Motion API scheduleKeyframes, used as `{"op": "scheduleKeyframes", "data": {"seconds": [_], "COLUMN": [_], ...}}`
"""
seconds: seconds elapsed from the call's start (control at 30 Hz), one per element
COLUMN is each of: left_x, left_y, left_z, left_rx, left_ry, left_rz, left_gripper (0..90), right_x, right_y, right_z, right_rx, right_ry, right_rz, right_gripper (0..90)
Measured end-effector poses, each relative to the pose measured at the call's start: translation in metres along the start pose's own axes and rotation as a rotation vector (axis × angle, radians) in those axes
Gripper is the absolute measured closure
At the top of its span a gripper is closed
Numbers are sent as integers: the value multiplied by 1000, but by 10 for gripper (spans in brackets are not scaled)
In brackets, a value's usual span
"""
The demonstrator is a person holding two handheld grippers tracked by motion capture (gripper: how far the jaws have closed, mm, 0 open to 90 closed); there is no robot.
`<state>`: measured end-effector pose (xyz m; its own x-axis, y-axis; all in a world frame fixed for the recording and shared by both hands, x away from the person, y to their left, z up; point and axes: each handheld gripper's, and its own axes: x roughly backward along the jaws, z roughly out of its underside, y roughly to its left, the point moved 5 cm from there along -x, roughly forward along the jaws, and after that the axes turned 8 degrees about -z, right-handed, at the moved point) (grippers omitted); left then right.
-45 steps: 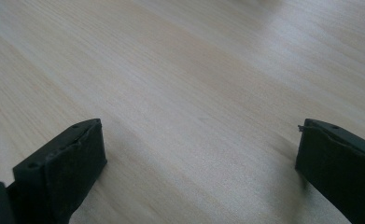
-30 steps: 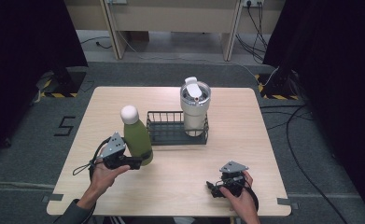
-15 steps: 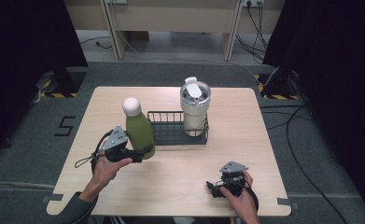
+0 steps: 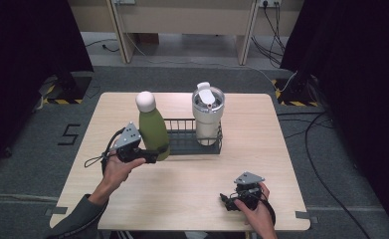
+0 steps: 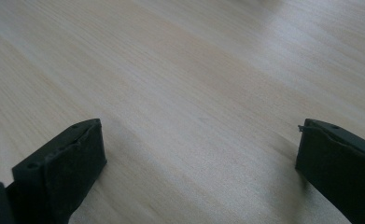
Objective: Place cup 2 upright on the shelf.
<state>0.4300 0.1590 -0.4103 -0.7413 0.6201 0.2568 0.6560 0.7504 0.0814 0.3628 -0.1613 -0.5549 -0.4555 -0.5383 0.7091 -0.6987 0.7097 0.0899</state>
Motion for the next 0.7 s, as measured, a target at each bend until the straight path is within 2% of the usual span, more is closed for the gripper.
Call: {"op": "scheduleKeyframes", "data": {"seconds": [0.4, 0.7], "left_x": [-20, -33], "left_y": [13, 19], "left_z": [-16, -23], "left_rx": [26, 25], "left_ry": [-3, 5], "left_rz": [-11, -23], "left_gripper": [206, 206], "right_x": [0, 0], "right_y": [0, 0], "right_z": [0, 0], "right_rx": [-1, 3], "right_ry": [1, 0], "right_rz": [-1, -1], "right_gripper": [17, 17]}}
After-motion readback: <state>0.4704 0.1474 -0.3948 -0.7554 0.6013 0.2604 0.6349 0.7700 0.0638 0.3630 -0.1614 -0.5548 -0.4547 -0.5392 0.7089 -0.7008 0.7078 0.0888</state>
